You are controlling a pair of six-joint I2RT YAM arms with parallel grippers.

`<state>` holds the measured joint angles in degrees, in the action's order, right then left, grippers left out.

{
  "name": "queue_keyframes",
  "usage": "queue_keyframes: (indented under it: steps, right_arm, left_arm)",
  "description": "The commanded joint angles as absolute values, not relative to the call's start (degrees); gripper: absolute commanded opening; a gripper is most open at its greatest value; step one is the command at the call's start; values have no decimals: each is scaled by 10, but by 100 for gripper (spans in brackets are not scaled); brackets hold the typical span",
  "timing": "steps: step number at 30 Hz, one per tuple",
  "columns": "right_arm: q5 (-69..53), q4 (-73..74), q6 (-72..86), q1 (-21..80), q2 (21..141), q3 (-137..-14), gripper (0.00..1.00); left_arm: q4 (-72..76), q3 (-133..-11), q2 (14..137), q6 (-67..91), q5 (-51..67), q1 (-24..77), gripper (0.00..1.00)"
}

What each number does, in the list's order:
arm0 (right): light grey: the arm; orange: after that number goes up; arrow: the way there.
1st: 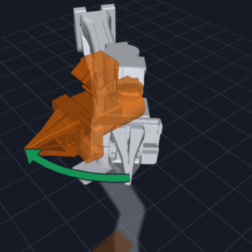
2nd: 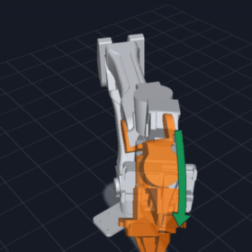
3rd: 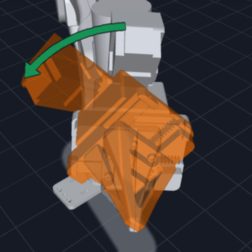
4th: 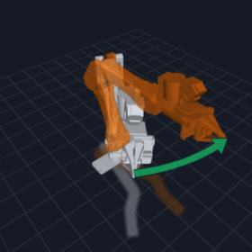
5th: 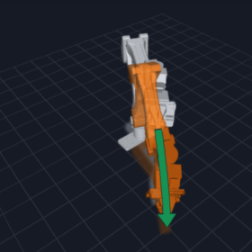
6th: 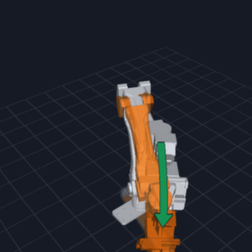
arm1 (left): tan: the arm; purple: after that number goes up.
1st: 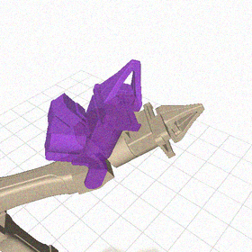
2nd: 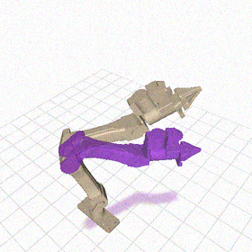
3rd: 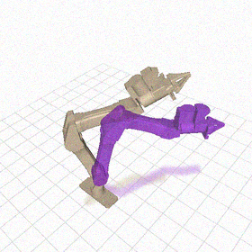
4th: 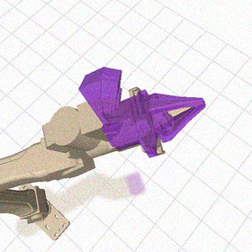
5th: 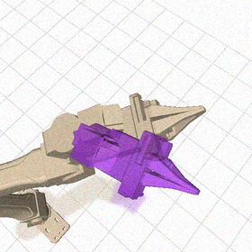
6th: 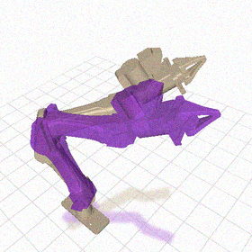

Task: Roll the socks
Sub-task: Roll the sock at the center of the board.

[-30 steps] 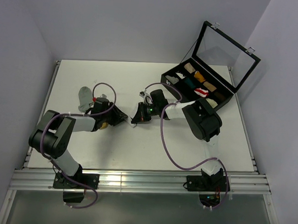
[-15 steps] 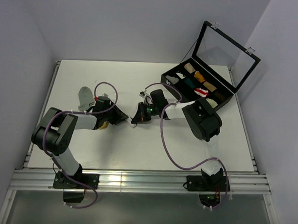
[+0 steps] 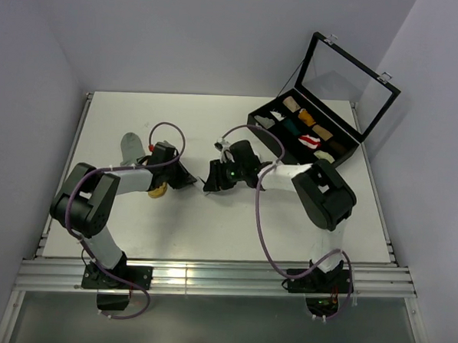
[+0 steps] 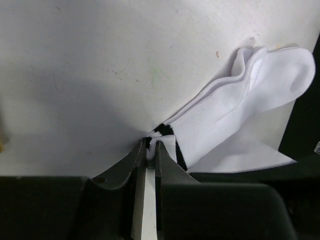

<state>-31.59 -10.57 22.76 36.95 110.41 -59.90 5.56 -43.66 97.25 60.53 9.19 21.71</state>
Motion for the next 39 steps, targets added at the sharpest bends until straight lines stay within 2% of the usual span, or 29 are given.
queue_keyframes:
  steps: [1,5,8,15,33,39]
  right_arm:
    - [-187,-94,150,405,1027,-577,48]
    - [-23,-117,90,480,991,-546,49]
    - [52,-142,55,517,979,-531,50]
    - [148,-158,6,577,1014,-553,51]
    - [170,-184,-39,602,1096,-584,47]
    - [169,-192,-42,602,1119,-586,42]
  left_arm:
    - [-97,-450,996,556,40,218,0]
    - [-123,-472,1002,548,48,218,0]
    - [-138,-482,998,543,44,220,0]
    - [-153,-494,992,534,45,222,0]
    - [-159,-497,997,532,48,224,0]
    - [-156,-496,1000,532,48,225,0]
